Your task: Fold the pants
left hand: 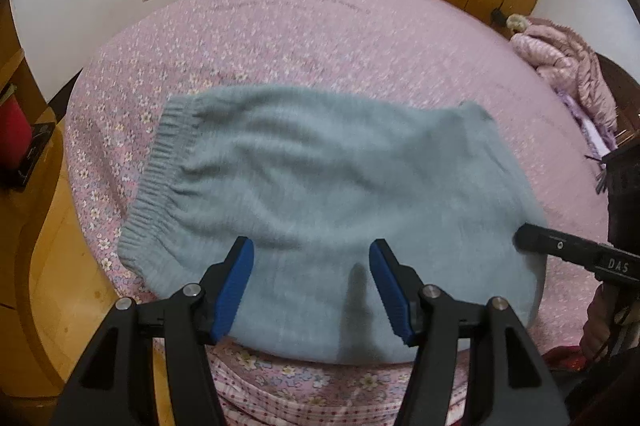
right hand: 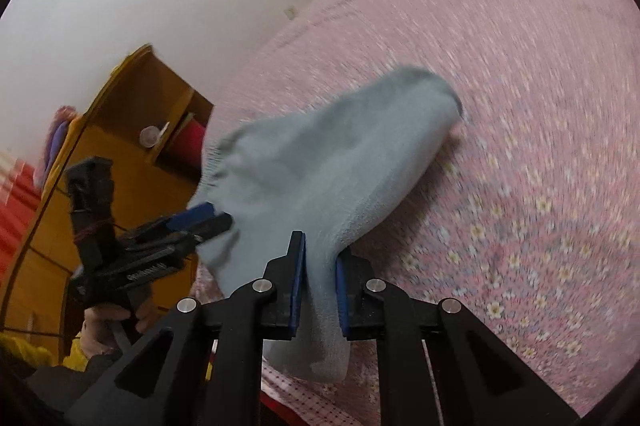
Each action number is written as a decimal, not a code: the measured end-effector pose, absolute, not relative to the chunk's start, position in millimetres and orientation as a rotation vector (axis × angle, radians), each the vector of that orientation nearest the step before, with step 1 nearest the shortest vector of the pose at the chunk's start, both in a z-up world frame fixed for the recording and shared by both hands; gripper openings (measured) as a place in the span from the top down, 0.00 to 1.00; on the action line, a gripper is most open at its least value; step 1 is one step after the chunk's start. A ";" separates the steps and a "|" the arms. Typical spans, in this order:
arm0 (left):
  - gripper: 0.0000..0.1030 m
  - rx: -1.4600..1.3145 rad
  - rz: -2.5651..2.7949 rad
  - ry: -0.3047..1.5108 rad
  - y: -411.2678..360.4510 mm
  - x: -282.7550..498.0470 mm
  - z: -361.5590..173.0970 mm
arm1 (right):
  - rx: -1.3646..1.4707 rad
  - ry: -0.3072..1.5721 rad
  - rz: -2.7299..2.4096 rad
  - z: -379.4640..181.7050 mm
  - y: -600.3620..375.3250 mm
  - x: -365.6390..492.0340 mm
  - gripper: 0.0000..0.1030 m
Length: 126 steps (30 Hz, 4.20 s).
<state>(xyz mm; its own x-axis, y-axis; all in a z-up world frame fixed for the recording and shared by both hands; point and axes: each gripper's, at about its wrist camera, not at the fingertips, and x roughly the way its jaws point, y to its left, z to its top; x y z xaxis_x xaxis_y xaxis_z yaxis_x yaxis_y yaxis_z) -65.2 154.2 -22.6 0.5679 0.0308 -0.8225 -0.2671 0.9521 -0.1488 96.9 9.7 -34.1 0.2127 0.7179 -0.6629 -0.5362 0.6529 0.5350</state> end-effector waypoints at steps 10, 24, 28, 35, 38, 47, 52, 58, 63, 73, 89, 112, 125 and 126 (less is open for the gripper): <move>0.38 -0.133 0.164 0.978 127.9 -58.9 -33.0 | 0.116 0.960 0.983 14.0 54.2 97.4 0.87; 0.38 -0.205 0.135 0.934 144.3 -75.9 -15.9 | -0.084 0.938 1.125 44.3 125.5 97.3 0.87; 0.38 -0.204 0.193 0.891 170.8 -88.8 3.6 | -0.113 0.972 1.167 43.3 158.3 99.5 0.87; 0.38 -0.245 0.273 0.870 214.5 -95.3 11.8 | -0.121 1.046 1.210 21.7 211.9 100.6 0.87; 0.38 -0.243 0.304 0.876 227.7 -93.8 8.1 | -0.131 1.084 1.209 5.5 231.1 102.6 0.87; 0.38 -0.310 0.373 0.891 258.4 -105.3 -7.1 | 0.006 1.150 1.222 -14.1 241.4 117.2 0.76; 0.38 -0.351 0.420 0.871 267.7 -120.5 -0.2 | -0.018 1.046 1.165 -1.1 210.9 117.8 0.71; 0.38 -0.414 0.402 0.802 267.2 -138.4 27.4 | -0.010 1.047 1.021 -10.6 185.8 138.3 0.71; 0.80 -0.419 0.249 0.762 242.3 -135.2 41.1 | -0.068 1.033 0.953 -20.9 188.2 147.1 0.71; 0.84 -0.348 0.252 0.972 237.6 -100.4 -21.5 | -0.158 1.047 0.893 -42.4 212.8 161.9 0.72; 0.47 -0.348 0.186 0.931 259.5 -82.7 1.0 | 0.064 1.185 0.837 -45.1 129.9 137.0 0.46; 0.36 -0.423 0.030 1.007 282.9 -23.2 -45.7 | 0.098 1.256 0.904 -86.0 175.0 139.3 0.46; 0.80 -0.495 0.023 0.919 282.9 -45.2 -25.6 | 0.063 1.108 1.007 -38.3 137.8 122.2 0.77; 0.80 -0.495 0.024 0.915 281.4 -48.1 -23.7 | 0.054 1.096 1.006 -33.6 132.5 121.4 0.77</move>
